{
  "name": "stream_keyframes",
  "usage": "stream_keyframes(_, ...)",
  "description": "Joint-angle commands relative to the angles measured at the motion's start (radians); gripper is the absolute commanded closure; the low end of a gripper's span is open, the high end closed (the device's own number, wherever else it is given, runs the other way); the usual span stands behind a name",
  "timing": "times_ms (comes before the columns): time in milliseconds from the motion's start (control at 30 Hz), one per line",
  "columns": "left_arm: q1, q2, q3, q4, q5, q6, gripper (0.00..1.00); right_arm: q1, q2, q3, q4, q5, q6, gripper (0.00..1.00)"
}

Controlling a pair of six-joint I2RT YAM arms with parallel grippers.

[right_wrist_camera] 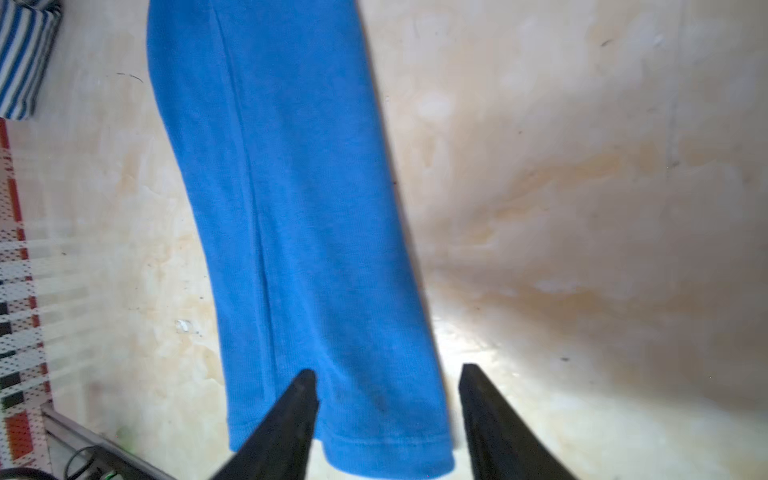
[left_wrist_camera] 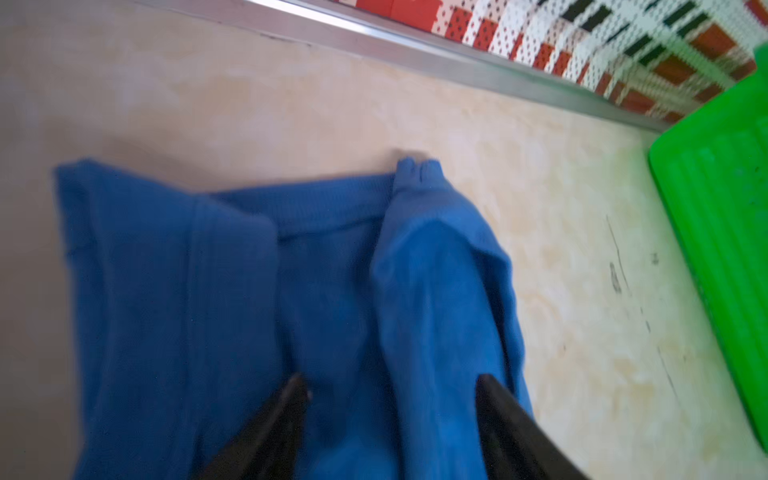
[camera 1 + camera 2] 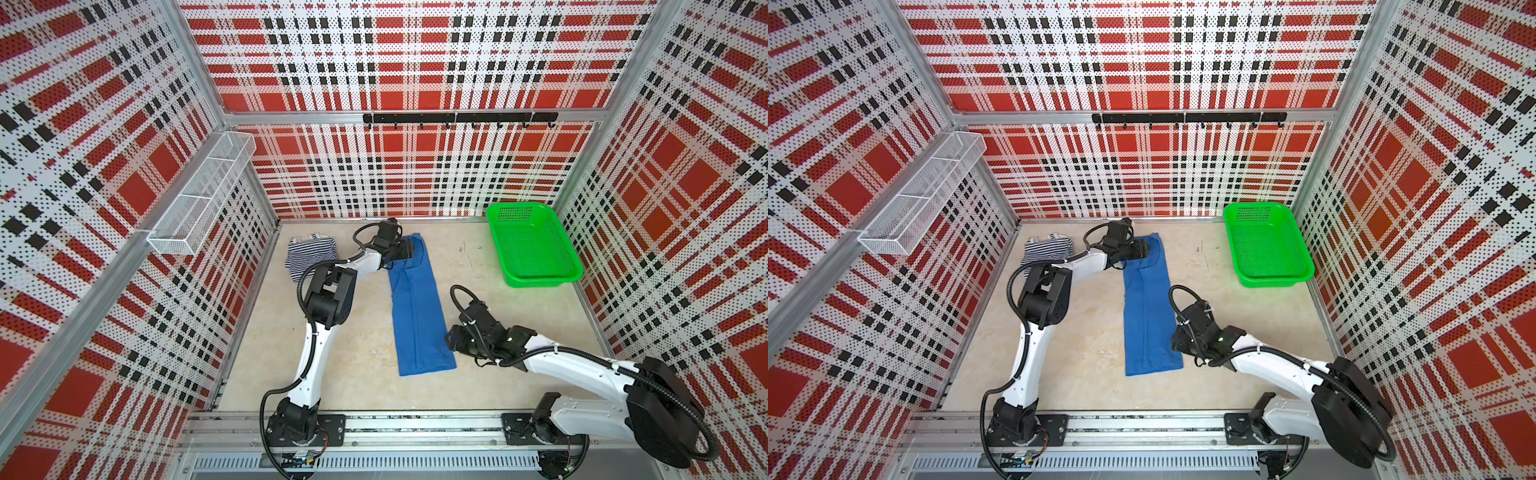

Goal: Fold and stack the tank tops

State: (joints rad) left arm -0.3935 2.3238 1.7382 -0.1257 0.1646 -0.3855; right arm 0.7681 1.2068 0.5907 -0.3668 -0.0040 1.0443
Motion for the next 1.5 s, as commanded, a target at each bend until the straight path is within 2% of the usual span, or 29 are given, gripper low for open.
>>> stream_keyframes(0,-0.017,-0.266,-0.123,-0.069,-0.049,0.081,0.24,-0.025,-0.016,-0.019,-0.081,-0.131,-0.057,0.49)
stream_keyframes(100,-0.030,-0.485,-0.360,-0.114,-0.052,0.022,0.27,-0.037,-0.013,-0.034,-0.081,-0.180,-0.078,0.52)
stream_keyframes(267,-0.080,-0.841,-0.818,-0.120,-0.005,-0.178,0.37,-0.058,0.015,-0.070,-0.004,-0.250,-0.095,0.58)
stream_keyframes(433,-0.165,-1.089,-1.073,-0.177,0.041,-0.378,0.41,-0.092,0.026,-0.086,0.020,-0.268,-0.125,0.63)
stream_keyframes(533,-0.242,-1.176,-1.198,-0.141,0.074,-0.532,0.41,-0.104,0.042,-0.102,0.052,-0.289,-0.126,0.60)
stream_keyframes(600,-0.286,-1.209,-1.271,-0.093,0.093,-0.617,0.41,-0.104,0.054,-0.107,0.066,-0.296,-0.124,0.57)
stream_keyframes(767,-0.366,-1.227,-1.422,0.100,0.123,-0.786,0.46,-0.104,0.068,-0.122,0.090,-0.304,-0.120,0.57)
stream_keyframes(900,-0.406,-1.171,-1.460,0.159,0.127,-0.820,0.52,-0.102,0.075,-0.141,0.114,-0.317,-0.101,0.59)
stream_keyframes(1033,-0.439,-1.087,-1.520,0.318,0.149,-0.879,0.55,-0.097,0.084,-0.168,0.141,-0.326,-0.081,0.59)
stream_keyframes(1133,-0.449,-1.031,-1.525,0.346,0.147,-0.872,0.68,-0.079,0.096,-0.182,0.169,-0.329,-0.060,0.62)
stream_keyframes(1200,-0.449,-1.024,-1.524,0.351,0.136,-0.868,0.79,-0.065,0.111,-0.181,0.181,-0.332,-0.054,0.68)
stream_keyframes(1267,-0.447,-1.032,-1.516,0.344,0.124,-0.867,0.93,-0.048,0.117,-0.169,0.175,-0.324,-0.049,0.77)
stream_keyframes(1333,-0.447,-1.050,-1.507,0.335,0.104,-0.866,1.00,-0.035,0.104,-0.155,0.157,-0.305,-0.046,0.86)
stream_keyframes(1467,-0.456,-1.120,-1.477,0.291,0.079,-0.877,1.00,-0.017,0.052,-0.123,0.078,-0.268,-0.050,0.99)
